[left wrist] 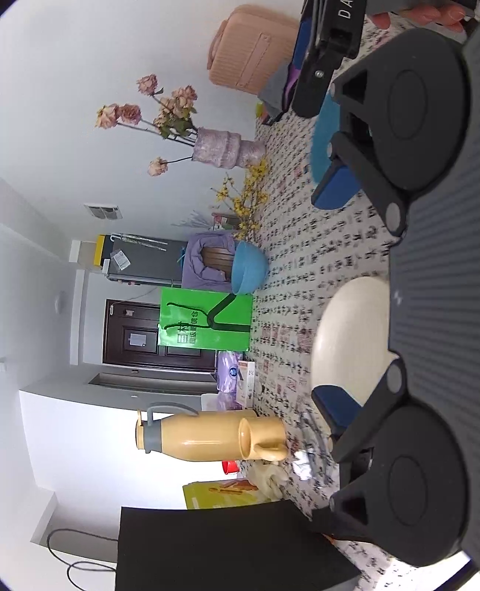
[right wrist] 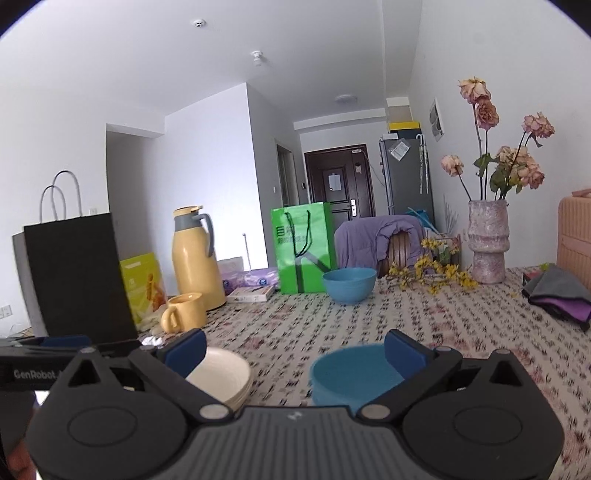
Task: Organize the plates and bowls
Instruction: 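Reach both tools to the blue bowl by the green bag and grasp its rim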
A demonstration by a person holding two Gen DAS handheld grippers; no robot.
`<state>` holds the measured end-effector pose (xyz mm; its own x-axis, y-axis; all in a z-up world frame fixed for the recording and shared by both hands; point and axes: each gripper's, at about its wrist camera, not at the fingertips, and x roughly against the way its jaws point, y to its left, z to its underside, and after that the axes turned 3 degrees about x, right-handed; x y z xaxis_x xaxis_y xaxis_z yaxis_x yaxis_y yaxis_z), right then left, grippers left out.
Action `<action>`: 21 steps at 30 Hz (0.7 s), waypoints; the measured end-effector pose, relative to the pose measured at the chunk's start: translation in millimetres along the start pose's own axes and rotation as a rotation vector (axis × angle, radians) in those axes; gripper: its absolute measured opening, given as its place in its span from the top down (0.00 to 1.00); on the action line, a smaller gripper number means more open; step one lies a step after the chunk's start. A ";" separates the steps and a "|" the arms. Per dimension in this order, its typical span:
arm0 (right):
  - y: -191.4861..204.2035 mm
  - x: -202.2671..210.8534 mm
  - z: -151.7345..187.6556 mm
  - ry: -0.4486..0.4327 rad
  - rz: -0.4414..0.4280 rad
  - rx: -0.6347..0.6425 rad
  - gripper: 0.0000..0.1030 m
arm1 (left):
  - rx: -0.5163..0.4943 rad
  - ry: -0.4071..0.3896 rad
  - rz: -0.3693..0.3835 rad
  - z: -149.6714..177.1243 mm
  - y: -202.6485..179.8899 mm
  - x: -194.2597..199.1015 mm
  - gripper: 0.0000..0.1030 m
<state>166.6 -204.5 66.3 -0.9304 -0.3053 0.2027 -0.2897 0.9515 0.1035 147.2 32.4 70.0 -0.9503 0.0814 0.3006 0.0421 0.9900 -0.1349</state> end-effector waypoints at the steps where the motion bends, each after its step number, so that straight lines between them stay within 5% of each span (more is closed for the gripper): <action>1: -4.7 -5.7 -5.9 0.006 0.001 -0.004 0.00 | 0.000 0.001 0.007 -6.7 0.8 -5.8 0.00; 12: -85.5 -91.2 -108.9 0.130 -0.097 -0.166 0.00 | 0.007 0.105 0.125 -92.5 2.6 -98.8 0.00; 21: -164.0 -206.8 -203.8 0.333 -0.212 -0.266 0.00 | 0.059 0.253 0.195 -171.7 15.0 -226.3 0.00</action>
<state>452.3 -305.1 205.8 -0.7219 -0.5284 0.4468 -0.3575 0.8377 0.4129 415.8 48.6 162.0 -0.8188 0.3020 0.4882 0.1904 0.9451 -0.2655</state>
